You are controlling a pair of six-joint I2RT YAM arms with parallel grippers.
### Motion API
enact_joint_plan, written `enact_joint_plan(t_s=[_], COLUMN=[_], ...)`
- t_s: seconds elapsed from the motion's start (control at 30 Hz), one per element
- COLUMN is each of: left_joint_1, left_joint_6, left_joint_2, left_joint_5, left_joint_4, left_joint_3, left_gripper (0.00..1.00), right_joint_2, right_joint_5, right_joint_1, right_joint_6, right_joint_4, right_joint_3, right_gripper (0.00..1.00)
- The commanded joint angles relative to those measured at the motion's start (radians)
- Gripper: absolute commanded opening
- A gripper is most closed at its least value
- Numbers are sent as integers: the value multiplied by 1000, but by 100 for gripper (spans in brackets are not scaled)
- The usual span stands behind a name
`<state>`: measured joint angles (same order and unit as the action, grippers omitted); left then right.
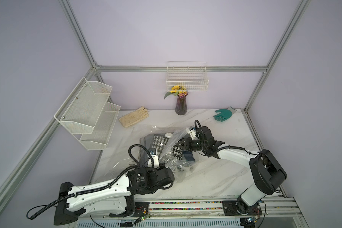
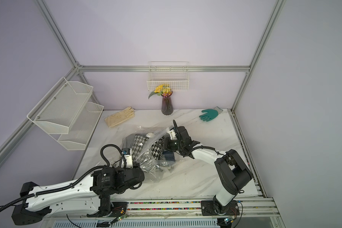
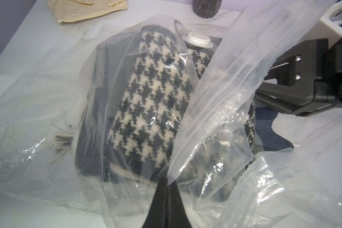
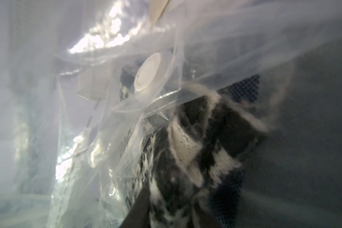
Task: Take the scarf out of the vacuum bag
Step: Take out the scarf from the vacuum bag.
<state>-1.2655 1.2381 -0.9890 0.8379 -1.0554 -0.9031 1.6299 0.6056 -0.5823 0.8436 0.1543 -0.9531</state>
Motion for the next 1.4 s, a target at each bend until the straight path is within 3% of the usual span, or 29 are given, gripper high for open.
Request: enact_joint_plan(t_s=[0.0,0.07,0.37,0.73,1.27,1.37], left_joint_1=[3,3,25,96,135,184], left_joint_6=[35,37,22,-11,-155,-213], left_joint_2=[10,9,19,50,-42,-29], left_joint_5=[63,63,60,23,-6,-63], left_joint_4=[-72,-71,-35,-17,108,190], left_joint_3=[3,6,-6,-19,-49,-27], left_gripper=[0,0,0,0,0,0], right_joint_2=[-62,-63,-117,-214,-317,-333], right_joint_5=[26,35,28,-77,-180,-198], right_joint_1=[11,11,11,13,74,89], right_joint_6=[-13,-13,-79,-193,-279,-282], right_joint_4=[46,39,-29,-234,-455,-509], right_joint_3=[-48,-56,-71,-84,-115,-134], right_gripper=[11,0,0,0,0,0])
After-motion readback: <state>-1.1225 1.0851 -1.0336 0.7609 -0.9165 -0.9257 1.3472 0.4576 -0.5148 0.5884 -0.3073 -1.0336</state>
